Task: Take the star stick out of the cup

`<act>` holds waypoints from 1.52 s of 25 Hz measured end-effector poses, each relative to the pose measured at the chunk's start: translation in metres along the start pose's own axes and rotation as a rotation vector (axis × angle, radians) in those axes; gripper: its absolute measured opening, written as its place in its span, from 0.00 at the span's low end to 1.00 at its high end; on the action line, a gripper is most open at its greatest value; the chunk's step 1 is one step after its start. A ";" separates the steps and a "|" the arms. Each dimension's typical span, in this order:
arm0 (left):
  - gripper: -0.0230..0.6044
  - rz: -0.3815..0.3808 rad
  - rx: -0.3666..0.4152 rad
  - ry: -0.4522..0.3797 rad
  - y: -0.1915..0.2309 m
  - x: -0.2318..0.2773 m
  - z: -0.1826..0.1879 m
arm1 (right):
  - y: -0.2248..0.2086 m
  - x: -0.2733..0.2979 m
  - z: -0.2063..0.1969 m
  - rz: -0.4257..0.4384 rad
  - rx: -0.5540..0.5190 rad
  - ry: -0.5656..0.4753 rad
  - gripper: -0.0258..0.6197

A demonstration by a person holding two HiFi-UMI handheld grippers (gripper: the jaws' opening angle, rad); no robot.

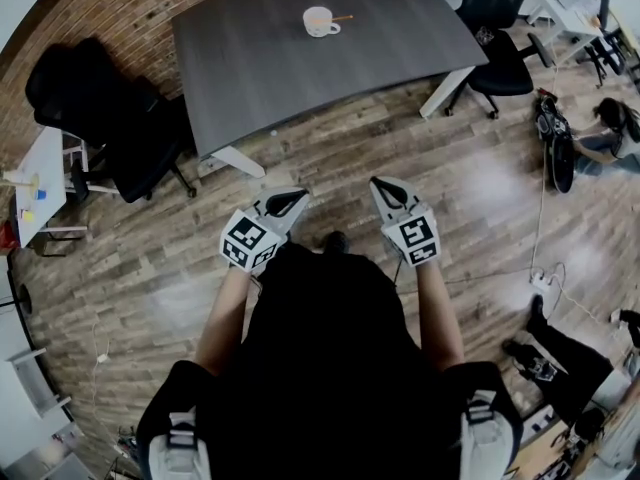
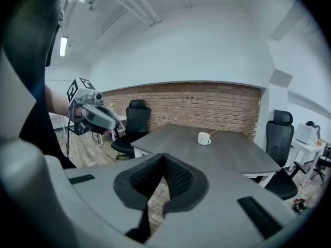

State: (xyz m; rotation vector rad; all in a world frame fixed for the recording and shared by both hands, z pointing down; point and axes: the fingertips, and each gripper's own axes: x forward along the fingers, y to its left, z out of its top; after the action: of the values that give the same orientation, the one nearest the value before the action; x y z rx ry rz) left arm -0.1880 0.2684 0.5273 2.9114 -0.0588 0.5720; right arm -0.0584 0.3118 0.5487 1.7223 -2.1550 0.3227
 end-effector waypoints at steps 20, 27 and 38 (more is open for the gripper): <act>0.04 0.037 -0.018 -0.006 0.016 0.005 0.007 | -0.013 0.020 0.000 0.034 -0.005 -0.001 0.04; 0.04 -0.004 -0.018 0.023 0.027 0.010 -0.001 | -0.018 0.032 0.003 0.016 -0.001 0.006 0.04; 0.04 -0.046 -0.026 0.015 0.077 0.028 0.011 | -0.038 0.071 0.013 -0.006 0.002 0.047 0.04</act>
State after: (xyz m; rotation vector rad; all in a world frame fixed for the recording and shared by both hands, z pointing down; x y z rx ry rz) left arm -0.1636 0.1905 0.5406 2.8745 0.0021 0.5809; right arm -0.0370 0.2351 0.5649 1.7049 -2.1162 0.3599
